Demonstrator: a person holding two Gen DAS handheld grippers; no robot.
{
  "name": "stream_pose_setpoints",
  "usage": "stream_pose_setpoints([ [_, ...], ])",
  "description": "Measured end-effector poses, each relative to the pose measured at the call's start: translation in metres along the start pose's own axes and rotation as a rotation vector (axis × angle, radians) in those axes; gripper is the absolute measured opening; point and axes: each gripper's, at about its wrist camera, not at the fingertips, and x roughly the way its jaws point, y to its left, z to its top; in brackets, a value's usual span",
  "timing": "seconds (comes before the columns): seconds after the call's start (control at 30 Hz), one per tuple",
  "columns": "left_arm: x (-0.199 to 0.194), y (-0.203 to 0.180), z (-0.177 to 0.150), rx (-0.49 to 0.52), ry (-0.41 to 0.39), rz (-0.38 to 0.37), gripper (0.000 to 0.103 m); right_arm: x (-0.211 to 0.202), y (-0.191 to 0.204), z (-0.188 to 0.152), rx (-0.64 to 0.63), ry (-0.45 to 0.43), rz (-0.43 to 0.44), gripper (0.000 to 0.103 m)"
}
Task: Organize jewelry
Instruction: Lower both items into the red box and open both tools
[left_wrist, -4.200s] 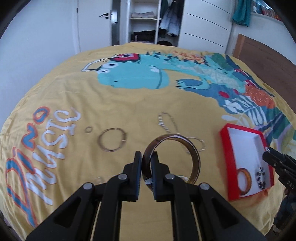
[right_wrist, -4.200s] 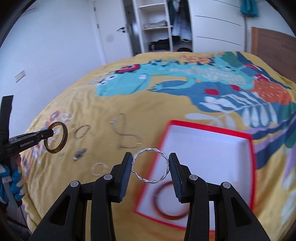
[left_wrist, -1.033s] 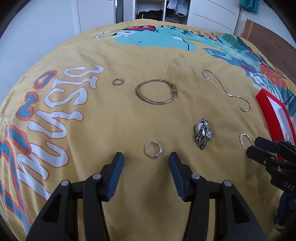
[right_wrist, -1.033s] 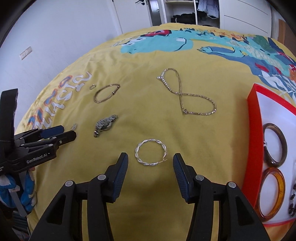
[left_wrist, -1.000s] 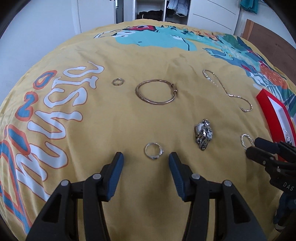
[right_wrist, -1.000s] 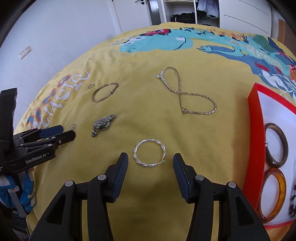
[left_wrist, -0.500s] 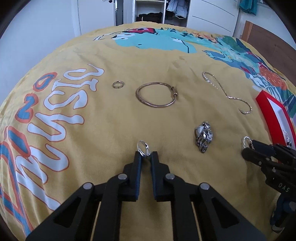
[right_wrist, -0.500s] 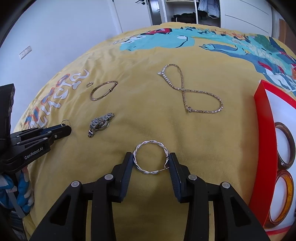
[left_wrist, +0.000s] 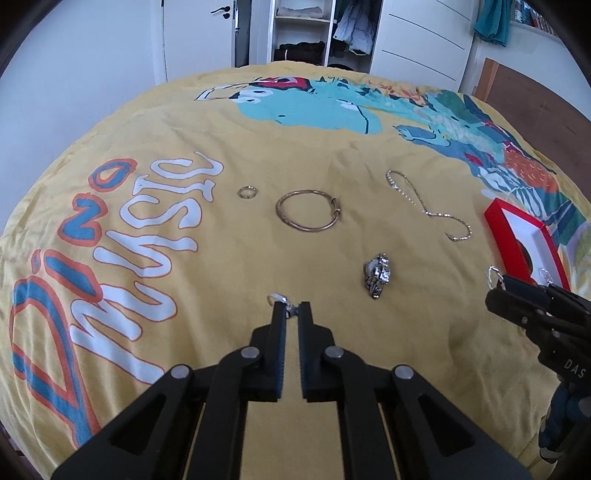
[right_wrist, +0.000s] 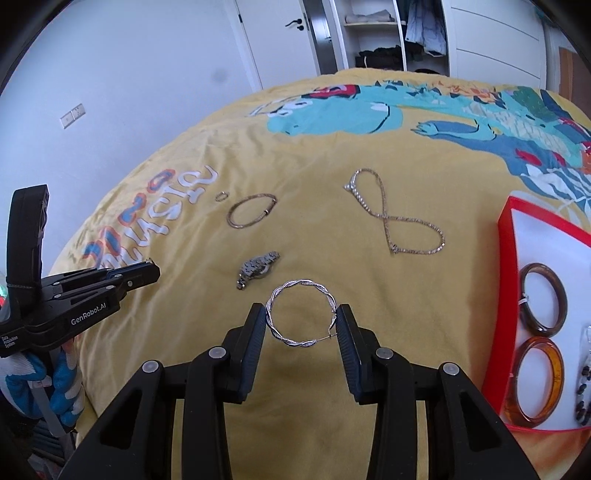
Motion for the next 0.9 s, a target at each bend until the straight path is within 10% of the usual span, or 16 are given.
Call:
stream_pose_setpoints([
  [0.3, -0.026, -0.047, 0.017, 0.053, -0.05, -0.074, 0.005, -0.057, -0.045, 0.0, 0.058, -0.076, -0.068, 0.039],
  [0.9, 0.023, -0.276, 0.067, 0.279, -0.029, -0.339, 0.005, -0.079, -0.22, -0.005, 0.187, -0.027, -0.294, 0.039],
])
